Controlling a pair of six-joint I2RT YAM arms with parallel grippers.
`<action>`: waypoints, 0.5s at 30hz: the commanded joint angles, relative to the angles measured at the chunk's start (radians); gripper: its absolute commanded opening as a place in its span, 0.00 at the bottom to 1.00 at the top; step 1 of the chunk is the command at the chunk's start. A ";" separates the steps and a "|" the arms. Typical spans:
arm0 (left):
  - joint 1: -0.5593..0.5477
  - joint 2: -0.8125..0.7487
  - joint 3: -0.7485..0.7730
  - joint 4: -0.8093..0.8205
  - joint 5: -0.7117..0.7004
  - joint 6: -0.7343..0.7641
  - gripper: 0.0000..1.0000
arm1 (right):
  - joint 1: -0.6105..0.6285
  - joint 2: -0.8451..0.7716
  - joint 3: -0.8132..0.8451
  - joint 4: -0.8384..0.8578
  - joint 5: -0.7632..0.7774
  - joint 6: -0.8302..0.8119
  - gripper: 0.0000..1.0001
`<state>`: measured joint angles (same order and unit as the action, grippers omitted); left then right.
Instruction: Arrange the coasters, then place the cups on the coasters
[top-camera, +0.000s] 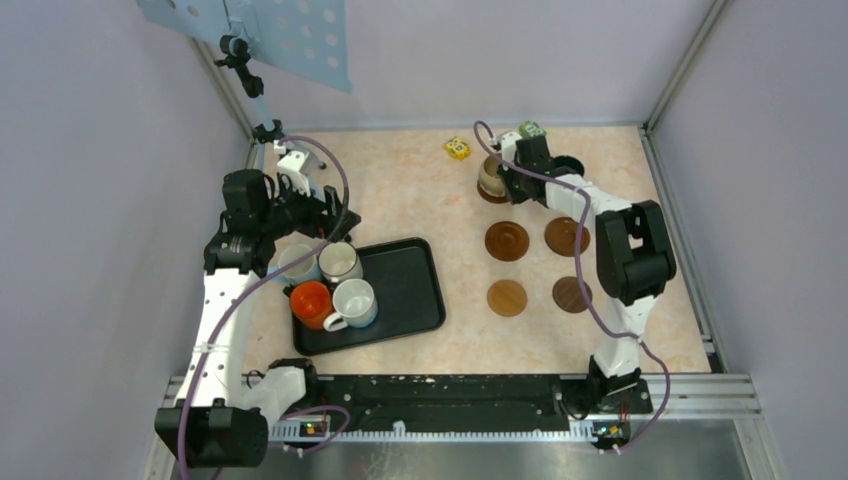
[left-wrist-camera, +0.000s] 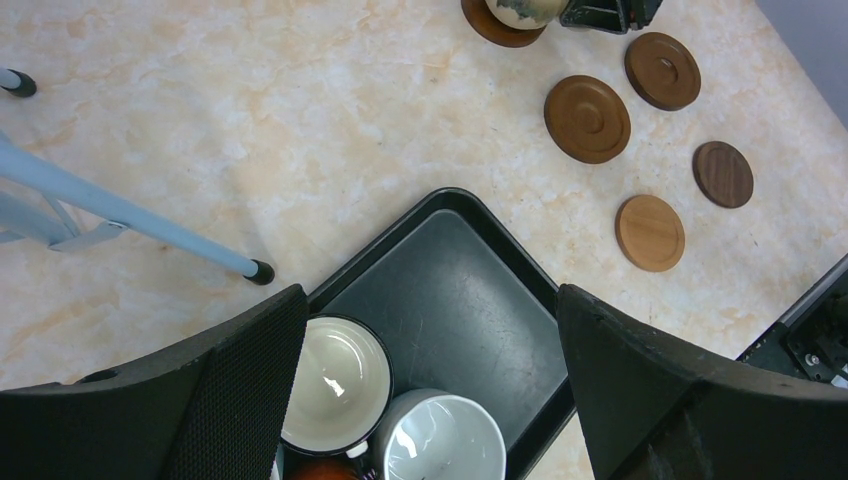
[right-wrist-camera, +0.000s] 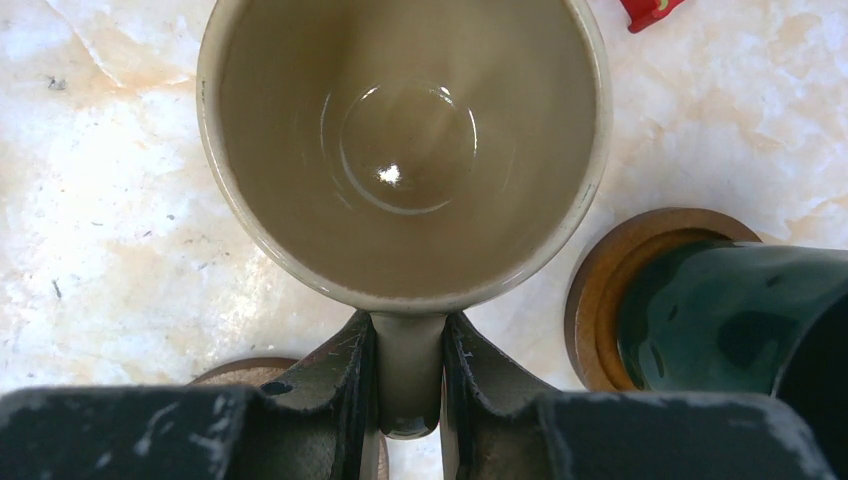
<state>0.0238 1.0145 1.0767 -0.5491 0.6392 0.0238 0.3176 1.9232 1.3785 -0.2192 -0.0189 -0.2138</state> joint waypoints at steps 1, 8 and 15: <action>0.005 -0.006 -0.006 0.040 0.015 -0.005 0.99 | -0.008 0.004 0.092 0.136 0.006 0.008 0.00; 0.005 -0.001 -0.003 0.040 0.014 -0.004 0.99 | -0.011 0.034 0.091 0.145 0.000 0.015 0.00; 0.005 -0.001 -0.001 0.038 0.012 -0.001 0.99 | -0.022 0.038 0.088 0.131 0.000 0.040 0.00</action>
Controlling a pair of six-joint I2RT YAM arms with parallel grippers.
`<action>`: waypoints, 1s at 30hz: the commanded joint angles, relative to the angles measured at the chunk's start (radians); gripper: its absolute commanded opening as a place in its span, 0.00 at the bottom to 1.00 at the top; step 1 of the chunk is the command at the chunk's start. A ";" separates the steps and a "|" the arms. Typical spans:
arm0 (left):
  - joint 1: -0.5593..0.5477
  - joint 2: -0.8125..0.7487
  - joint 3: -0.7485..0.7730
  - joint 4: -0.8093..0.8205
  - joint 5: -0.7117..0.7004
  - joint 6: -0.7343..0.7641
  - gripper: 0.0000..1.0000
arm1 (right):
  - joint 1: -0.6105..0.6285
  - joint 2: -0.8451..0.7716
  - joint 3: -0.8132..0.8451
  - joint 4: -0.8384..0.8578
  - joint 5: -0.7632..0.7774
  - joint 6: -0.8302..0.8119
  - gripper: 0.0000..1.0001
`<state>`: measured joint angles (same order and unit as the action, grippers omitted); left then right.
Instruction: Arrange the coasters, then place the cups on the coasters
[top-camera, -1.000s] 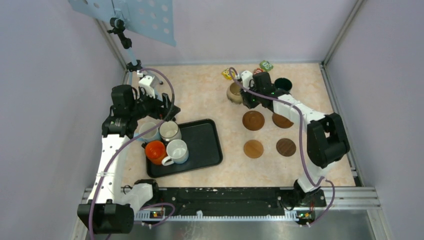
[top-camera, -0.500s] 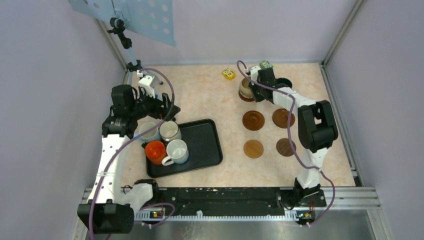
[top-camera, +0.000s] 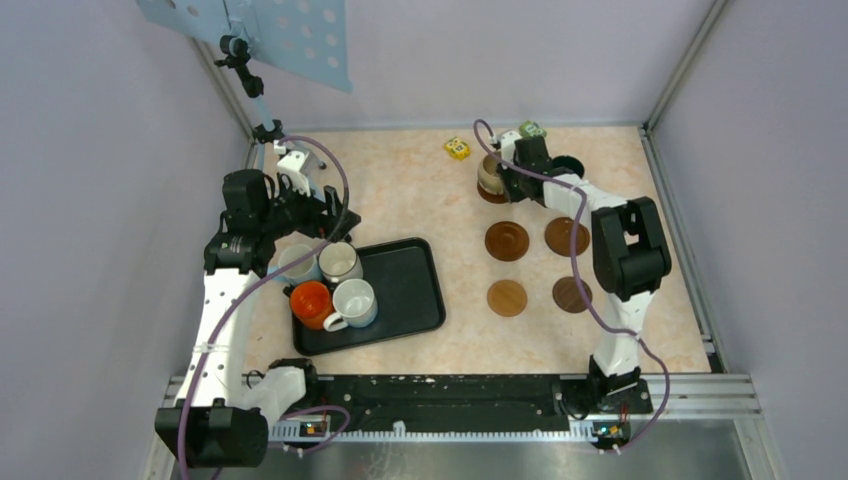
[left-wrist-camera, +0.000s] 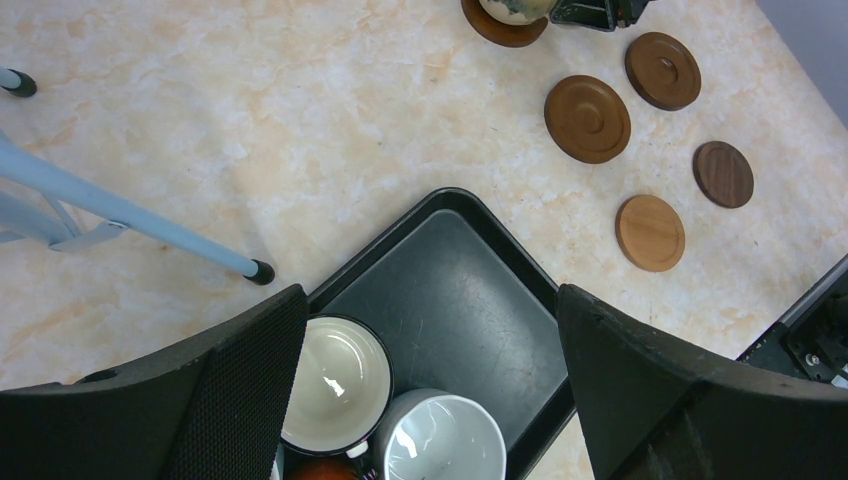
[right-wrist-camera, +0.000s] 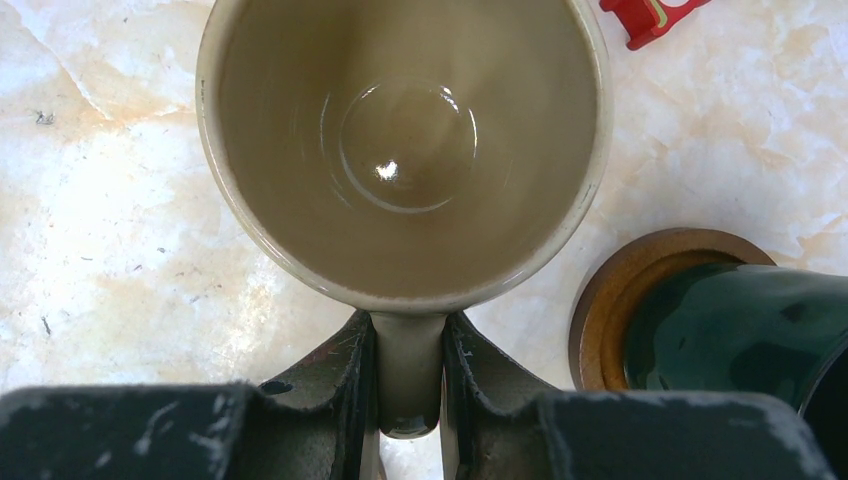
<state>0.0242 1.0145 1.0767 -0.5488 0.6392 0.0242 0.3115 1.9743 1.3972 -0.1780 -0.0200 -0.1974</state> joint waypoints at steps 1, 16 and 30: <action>0.006 -0.001 -0.002 0.037 0.013 -0.001 0.99 | -0.019 -0.014 0.069 0.084 -0.002 0.027 0.00; 0.005 0.006 0.000 0.038 0.014 -0.003 0.99 | -0.035 -0.012 0.121 -0.011 -0.061 0.010 0.05; 0.006 0.007 0.002 0.033 0.016 -0.004 0.99 | -0.035 -0.001 0.118 -0.009 -0.068 -0.014 0.22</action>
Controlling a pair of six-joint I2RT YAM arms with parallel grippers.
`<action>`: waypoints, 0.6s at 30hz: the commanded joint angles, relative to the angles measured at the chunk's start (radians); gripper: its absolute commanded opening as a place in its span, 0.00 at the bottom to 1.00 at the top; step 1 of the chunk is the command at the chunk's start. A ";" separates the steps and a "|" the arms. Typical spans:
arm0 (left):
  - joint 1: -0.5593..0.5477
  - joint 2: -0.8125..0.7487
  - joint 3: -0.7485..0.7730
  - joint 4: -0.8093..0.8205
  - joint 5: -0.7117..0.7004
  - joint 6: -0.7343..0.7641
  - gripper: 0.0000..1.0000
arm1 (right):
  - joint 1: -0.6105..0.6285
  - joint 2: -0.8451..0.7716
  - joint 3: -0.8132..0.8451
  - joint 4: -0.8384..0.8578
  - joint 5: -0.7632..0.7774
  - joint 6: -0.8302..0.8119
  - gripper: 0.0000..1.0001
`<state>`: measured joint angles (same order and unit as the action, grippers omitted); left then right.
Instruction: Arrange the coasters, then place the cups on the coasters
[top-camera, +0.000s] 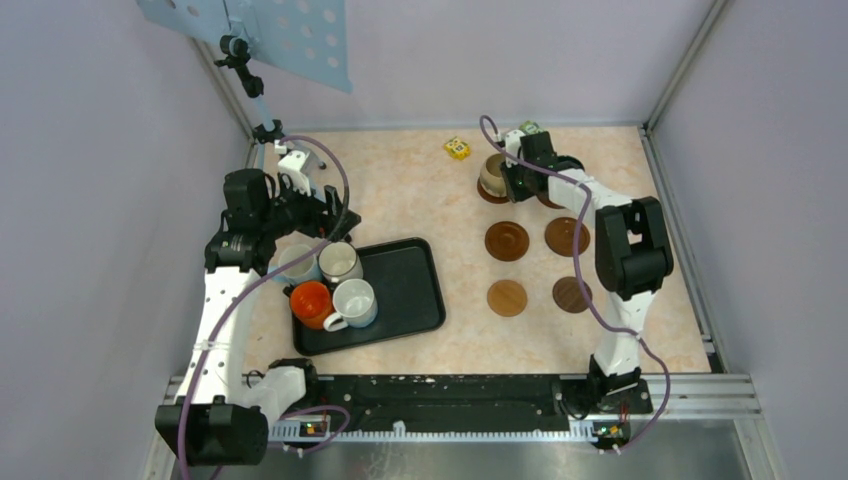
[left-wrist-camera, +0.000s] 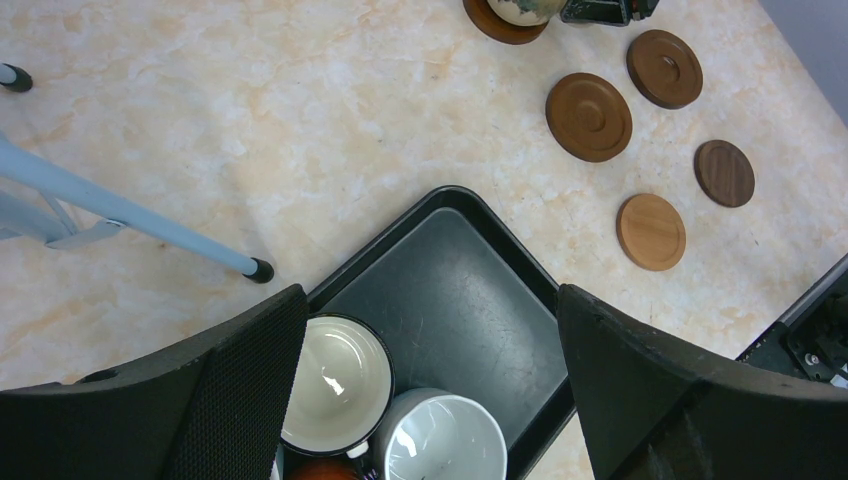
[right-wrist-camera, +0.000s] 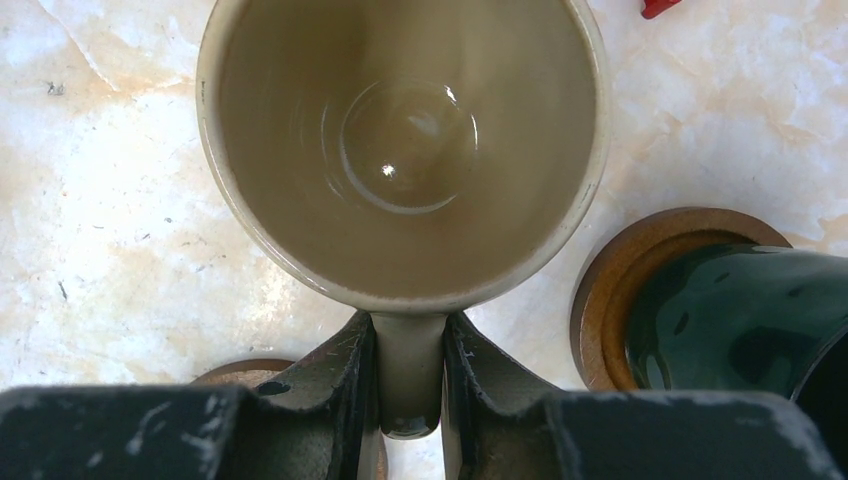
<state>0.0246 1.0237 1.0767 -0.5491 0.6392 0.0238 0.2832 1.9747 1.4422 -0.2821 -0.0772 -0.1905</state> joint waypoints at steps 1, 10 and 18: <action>0.005 -0.003 0.002 0.034 0.016 -0.002 0.99 | -0.006 0.003 0.075 0.095 -0.007 -0.023 0.22; 0.005 0.001 0.003 0.032 0.014 -0.002 0.99 | -0.006 0.012 0.082 0.088 -0.012 -0.026 0.33; 0.005 0.003 0.003 0.034 0.013 -0.002 0.99 | -0.006 -0.001 0.091 0.064 -0.017 -0.023 0.35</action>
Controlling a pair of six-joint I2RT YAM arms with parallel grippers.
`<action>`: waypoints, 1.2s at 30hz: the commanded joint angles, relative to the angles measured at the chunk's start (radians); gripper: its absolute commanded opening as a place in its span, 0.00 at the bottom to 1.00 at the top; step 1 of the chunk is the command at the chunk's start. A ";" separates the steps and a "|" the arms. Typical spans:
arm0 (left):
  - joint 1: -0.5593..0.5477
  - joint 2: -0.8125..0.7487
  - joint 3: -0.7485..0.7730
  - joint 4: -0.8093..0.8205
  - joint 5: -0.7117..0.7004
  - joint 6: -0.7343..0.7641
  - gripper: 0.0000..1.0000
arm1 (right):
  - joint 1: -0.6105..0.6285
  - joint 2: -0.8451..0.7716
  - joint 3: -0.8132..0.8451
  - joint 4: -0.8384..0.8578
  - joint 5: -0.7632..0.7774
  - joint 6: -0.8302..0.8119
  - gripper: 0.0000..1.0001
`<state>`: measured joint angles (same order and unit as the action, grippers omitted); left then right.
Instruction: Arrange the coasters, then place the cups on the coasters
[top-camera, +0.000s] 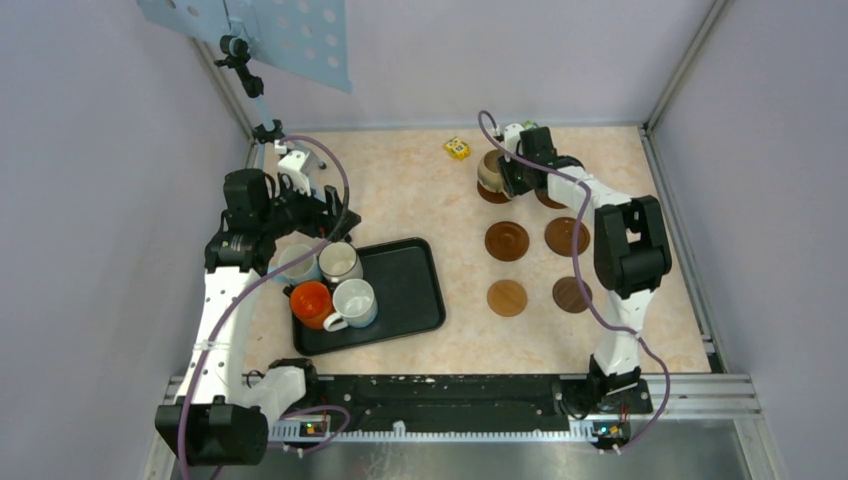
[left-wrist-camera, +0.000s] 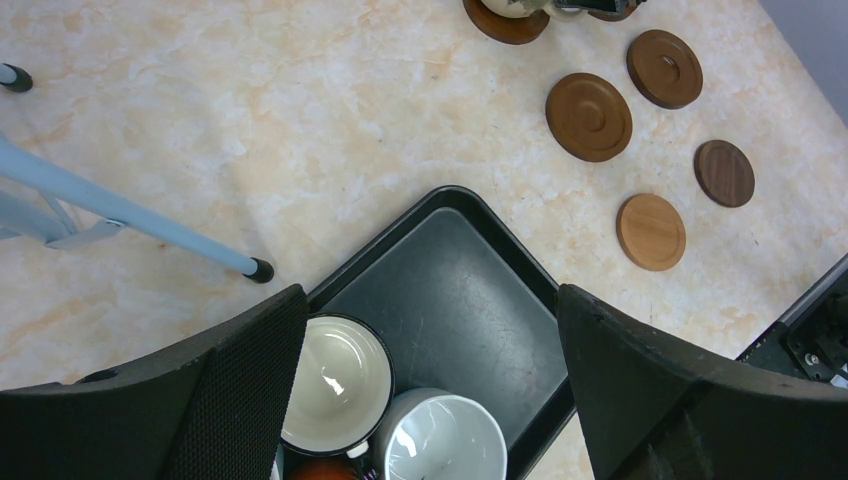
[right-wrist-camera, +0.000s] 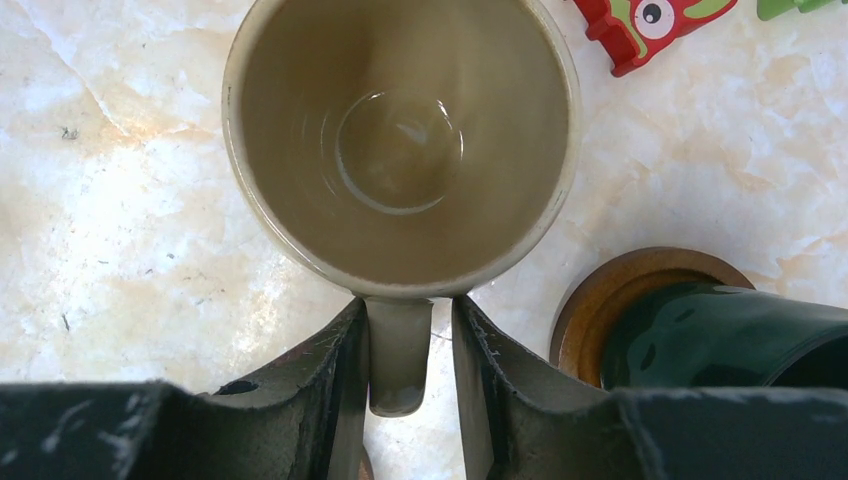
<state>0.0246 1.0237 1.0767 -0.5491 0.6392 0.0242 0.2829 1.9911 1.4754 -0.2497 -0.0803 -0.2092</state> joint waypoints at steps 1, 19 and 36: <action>0.005 0.001 0.003 0.033 0.013 -0.003 0.99 | -0.007 -0.018 0.060 0.029 -0.012 -0.005 0.35; 0.006 0.005 0.007 0.035 0.016 -0.006 0.99 | -0.034 -0.073 0.012 -0.003 -0.025 -0.022 0.24; 0.005 0.009 0.008 0.035 0.014 -0.007 0.99 | -0.039 -0.090 -0.005 -0.026 -0.045 -0.029 0.32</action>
<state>0.0246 1.0363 1.0767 -0.5488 0.6392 0.0238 0.2569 1.9671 1.4593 -0.2848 -0.1150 -0.2268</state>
